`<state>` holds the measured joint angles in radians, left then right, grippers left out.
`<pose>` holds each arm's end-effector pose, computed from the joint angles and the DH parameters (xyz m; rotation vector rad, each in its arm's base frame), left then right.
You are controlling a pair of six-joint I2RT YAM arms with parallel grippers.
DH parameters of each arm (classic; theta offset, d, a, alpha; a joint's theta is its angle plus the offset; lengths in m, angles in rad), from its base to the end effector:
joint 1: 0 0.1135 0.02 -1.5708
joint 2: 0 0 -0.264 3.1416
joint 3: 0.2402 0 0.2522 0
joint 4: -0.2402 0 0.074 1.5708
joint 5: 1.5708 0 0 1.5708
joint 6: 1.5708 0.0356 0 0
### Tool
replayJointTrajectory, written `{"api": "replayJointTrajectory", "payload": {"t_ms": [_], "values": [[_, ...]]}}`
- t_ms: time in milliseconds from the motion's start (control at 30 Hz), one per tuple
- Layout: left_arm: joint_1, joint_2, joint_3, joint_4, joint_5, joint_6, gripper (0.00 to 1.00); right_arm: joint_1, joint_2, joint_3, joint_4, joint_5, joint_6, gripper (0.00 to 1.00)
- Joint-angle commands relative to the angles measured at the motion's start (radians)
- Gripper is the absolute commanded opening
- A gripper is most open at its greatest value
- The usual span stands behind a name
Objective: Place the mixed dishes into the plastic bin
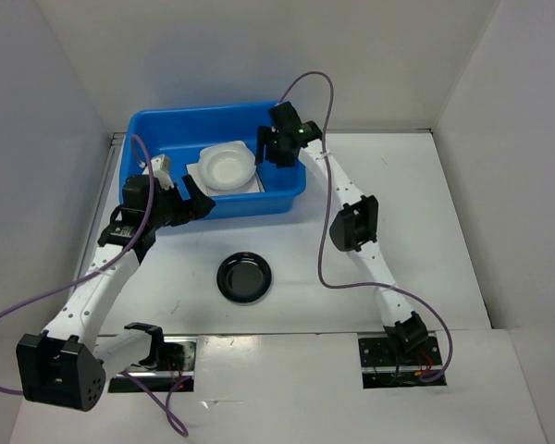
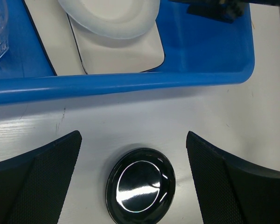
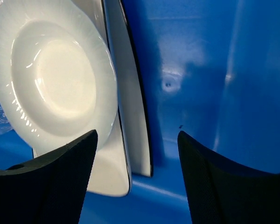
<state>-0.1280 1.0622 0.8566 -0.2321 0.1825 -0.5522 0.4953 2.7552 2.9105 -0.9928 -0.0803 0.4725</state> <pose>0.2394 -0.0373 0.3066 -0.3151 2.0307 -0.6123 0.5006 0.2737 0.2288 -0.0664 2.4759 0.5305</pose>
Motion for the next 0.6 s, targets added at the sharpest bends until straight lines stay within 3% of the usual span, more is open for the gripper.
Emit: {"api": "replayJointTrajectory", "payload": {"t_ms": [0,100,233,267,367,567], "values": [[-0.004,-0.011,-0.002,0.024,-0.005,0.018,1.0,-0.004,-0.213,-0.023,-0.128,0.167,-0.052,0.76],[-0.004,-0.002,-0.002,0.024,0.005,0.018,1.0,-0.004,-0.324,-0.146,-0.223,0.327,-0.07,0.76],[-0.004,0.007,-0.002,0.024,0.005,0.018,1.0,0.005,-0.501,-0.477,-0.131,0.386,-0.071,0.78],[-0.004,0.016,-0.002,0.024,0.005,0.018,1.0,0.005,-0.552,-0.672,0.01,0.345,-0.08,0.79],[-0.004,0.016,-0.002,0.024,0.005,0.018,1.0,0.005,-0.771,-1.037,0.306,0.222,-0.069,0.86],[-0.004,-0.021,-0.013,0.024,-0.015,0.018,1.0,-0.004,-1.035,-1.442,0.558,0.002,0.032,0.87]]}}
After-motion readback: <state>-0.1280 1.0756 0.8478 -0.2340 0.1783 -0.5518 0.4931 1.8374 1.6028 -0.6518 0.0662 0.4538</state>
